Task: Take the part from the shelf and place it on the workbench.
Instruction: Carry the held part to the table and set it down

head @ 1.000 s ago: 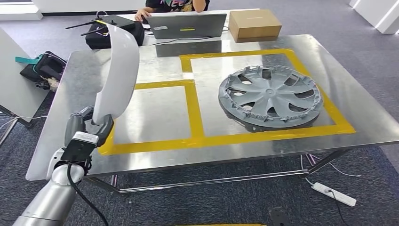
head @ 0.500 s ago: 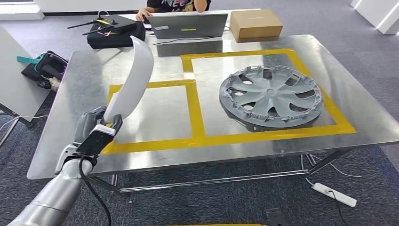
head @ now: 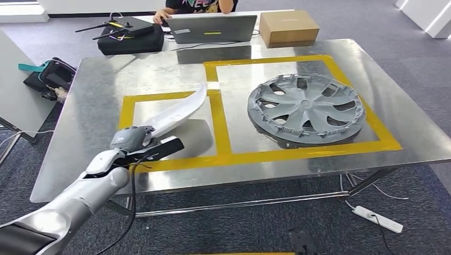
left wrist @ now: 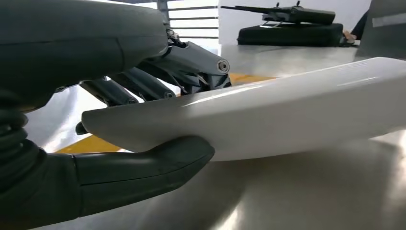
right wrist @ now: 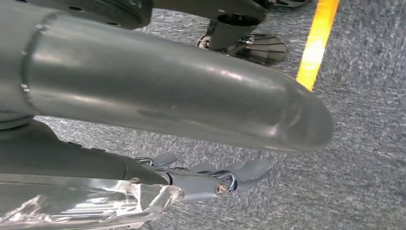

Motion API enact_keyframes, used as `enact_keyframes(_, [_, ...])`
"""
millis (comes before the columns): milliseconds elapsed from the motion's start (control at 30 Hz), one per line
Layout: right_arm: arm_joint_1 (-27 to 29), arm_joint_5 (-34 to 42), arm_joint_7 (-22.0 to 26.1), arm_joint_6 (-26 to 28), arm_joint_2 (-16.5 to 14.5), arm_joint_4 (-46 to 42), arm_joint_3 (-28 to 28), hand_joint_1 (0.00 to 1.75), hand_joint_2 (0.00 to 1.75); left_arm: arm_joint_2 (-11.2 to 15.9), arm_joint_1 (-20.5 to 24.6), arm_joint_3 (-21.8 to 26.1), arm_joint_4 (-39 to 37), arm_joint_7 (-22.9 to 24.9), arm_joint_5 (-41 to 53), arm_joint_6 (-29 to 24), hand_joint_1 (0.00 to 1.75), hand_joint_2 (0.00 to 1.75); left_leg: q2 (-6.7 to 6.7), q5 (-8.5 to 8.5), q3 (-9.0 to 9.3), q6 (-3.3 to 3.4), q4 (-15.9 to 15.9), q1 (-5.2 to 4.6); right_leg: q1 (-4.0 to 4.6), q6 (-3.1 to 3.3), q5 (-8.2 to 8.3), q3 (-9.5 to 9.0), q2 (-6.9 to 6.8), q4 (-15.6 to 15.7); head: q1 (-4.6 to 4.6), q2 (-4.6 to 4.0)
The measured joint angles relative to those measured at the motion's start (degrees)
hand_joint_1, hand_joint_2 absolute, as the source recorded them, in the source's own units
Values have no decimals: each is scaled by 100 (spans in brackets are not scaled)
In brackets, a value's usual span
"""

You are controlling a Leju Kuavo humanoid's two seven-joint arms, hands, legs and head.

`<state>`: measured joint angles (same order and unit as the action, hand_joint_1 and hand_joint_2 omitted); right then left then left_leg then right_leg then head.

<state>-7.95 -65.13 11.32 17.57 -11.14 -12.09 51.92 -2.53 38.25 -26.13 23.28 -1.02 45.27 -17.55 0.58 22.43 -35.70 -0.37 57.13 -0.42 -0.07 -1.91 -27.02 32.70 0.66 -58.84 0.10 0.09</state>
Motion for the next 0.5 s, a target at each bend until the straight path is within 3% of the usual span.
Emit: enact_keyframes(500, [-26,-13,3,-72,-38,3,-139,0,0,45,172,-613,-391,562,690,-40,175,175,2,-12,7,-1,-1,0,2,-3,5,-12,-3,0,0,0])
